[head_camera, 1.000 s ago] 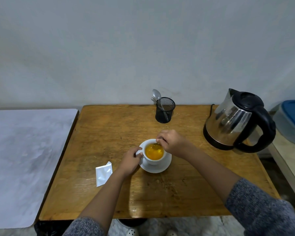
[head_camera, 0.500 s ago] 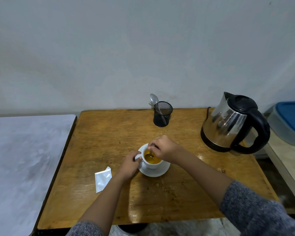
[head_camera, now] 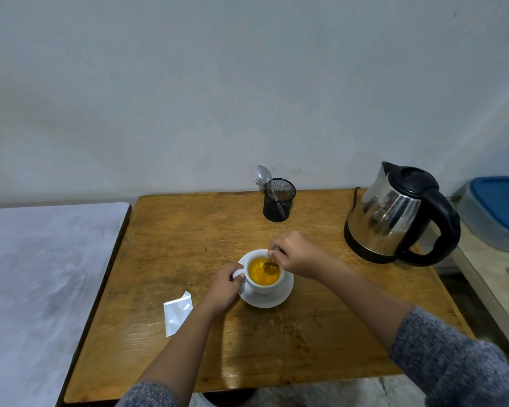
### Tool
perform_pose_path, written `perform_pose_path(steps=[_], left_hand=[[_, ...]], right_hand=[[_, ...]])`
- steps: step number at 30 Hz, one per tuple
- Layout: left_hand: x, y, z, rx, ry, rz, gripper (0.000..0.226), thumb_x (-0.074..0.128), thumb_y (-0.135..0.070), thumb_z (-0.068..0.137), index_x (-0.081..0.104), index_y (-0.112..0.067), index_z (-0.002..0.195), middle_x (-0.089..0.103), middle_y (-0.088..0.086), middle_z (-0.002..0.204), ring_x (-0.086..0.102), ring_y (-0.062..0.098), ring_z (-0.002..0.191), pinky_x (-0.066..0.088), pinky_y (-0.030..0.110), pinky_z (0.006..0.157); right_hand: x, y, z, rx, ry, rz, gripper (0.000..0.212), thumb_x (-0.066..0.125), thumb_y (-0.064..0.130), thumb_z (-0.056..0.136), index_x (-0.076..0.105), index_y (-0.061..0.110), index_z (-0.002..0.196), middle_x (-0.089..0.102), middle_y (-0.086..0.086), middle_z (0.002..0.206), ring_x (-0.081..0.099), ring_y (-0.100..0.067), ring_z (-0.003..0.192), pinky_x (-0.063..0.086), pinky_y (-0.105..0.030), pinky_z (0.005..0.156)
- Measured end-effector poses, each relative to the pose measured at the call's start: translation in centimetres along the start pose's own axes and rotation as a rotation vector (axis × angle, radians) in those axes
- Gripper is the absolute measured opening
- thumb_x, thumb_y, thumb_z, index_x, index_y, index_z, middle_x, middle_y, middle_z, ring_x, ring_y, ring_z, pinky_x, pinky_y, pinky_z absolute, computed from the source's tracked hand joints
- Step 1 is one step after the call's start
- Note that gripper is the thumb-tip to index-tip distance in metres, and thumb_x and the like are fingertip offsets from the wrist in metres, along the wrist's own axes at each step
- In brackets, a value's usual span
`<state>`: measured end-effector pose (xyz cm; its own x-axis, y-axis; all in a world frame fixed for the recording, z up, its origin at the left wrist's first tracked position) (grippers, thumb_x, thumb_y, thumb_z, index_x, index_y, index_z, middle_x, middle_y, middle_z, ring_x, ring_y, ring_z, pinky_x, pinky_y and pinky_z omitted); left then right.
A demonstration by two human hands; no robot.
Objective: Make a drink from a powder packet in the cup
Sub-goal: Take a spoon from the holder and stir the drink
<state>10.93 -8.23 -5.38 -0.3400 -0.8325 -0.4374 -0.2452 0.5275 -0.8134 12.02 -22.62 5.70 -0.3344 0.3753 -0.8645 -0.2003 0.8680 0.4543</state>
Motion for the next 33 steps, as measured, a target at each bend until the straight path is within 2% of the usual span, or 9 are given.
perform_pose_path(steps=[4,11,15,20,23,27,33], left_hand=[[0.0,-0.2,0.0,0.018,0.001,0.0,0.027,0.048,-0.019,0.092,0.059,-0.017,0.116,0.059,0.01,0.125,0.053,0.025,0.111,0.043,0.037,0.092],[0.1,-0.2,0.0,0.025,0.009,0.019,0.029,0.047,-0.018,0.092,0.056,-0.014,0.12,0.057,0.011,0.127,0.052,0.027,0.113,0.042,0.038,0.093],[0.1,-0.2,0.1,0.03,0.017,0.015,0.027,0.047,-0.019,0.092,0.057,-0.016,0.118,0.058,0.012,0.124,0.053,0.026,0.109,0.041,0.034,0.086],[0.1,-0.2,0.1,0.022,0.02,0.025,0.029,0.048,-0.02,0.092,0.056,-0.016,0.12,0.056,0.01,0.127,0.052,0.026,0.114,0.042,0.039,0.095],[0.1,-0.5,0.0,0.03,0.022,0.008,0.027,0.047,-0.018,0.093,0.057,-0.014,0.118,0.057,0.009,0.122,0.052,0.025,0.11,0.04,0.032,0.087],[0.1,-0.7,0.0,0.042,0.042,-0.009,0.024,0.047,-0.015,0.092,0.059,-0.014,0.113,0.058,0.007,0.115,0.052,0.021,0.103,0.039,0.03,0.083],[-0.1,-0.5,0.4,0.054,0.049,-0.033,0.018,0.05,-0.013,0.09,0.063,-0.016,0.101,0.063,0.01,0.107,0.054,0.02,0.092,0.041,0.029,0.072]], right_hand=[[0.9,1.1,-0.5,-0.053,0.048,-0.018,0.03,0.044,0.023,0.096,0.065,0.006,0.11,0.067,-0.012,0.108,0.06,-0.023,0.096,0.052,-0.039,0.084],[1.2,2.3,0.2,-0.092,-0.015,-0.003,0.031,0.044,0.021,0.096,0.066,0.004,0.109,0.069,-0.014,0.107,0.061,-0.024,0.096,0.052,-0.038,0.082],[1.0,1.9,0.8,-0.059,-0.052,0.013,0.031,0.044,0.022,0.096,0.065,0.004,0.109,0.068,-0.013,0.109,0.061,-0.025,0.097,0.05,-0.037,0.081],[0.3,0.8,0.5,-0.023,-0.067,-0.013,0.03,0.044,0.023,0.096,0.065,0.005,0.108,0.067,-0.013,0.107,0.059,-0.025,0.096,0.049,-0.037,0.079],[0.2,0.8,0.0,-0.025,-0.023,-0.053,0.031,0.043,0.023,0.096,0.065,0.005,0.109,0.066,-0.014,0.107,0.059,-0.025,0.095,0.049,-0.037,0.079],[0.9,1.5,-0.4,-0.04,0.036,-0.065,0.031,0.043,0.023,0.096,0.066,0.005,0.109,0.068,-0.013,0.104,0.06,-0.024,0.092,0.052,-0.04,0.08],[2.0,3.3,0.4,-0.091,0.001,-0.028,0.033,0.042,0.02,0.094,0.068,-0.001,0.096,0.07,-0.017,0.094,0.063,-0.028,0.084,0.052,-0.042,0.074]])
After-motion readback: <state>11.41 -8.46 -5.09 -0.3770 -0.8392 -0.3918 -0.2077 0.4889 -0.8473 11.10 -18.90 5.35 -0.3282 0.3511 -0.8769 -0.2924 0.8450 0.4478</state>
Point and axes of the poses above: each hand's wrist, its own z-axis towards the middle knuckle, its own x-axis out of the palm, y = z × x, the point moved 9 cm from there along z, towards the middle knuckle
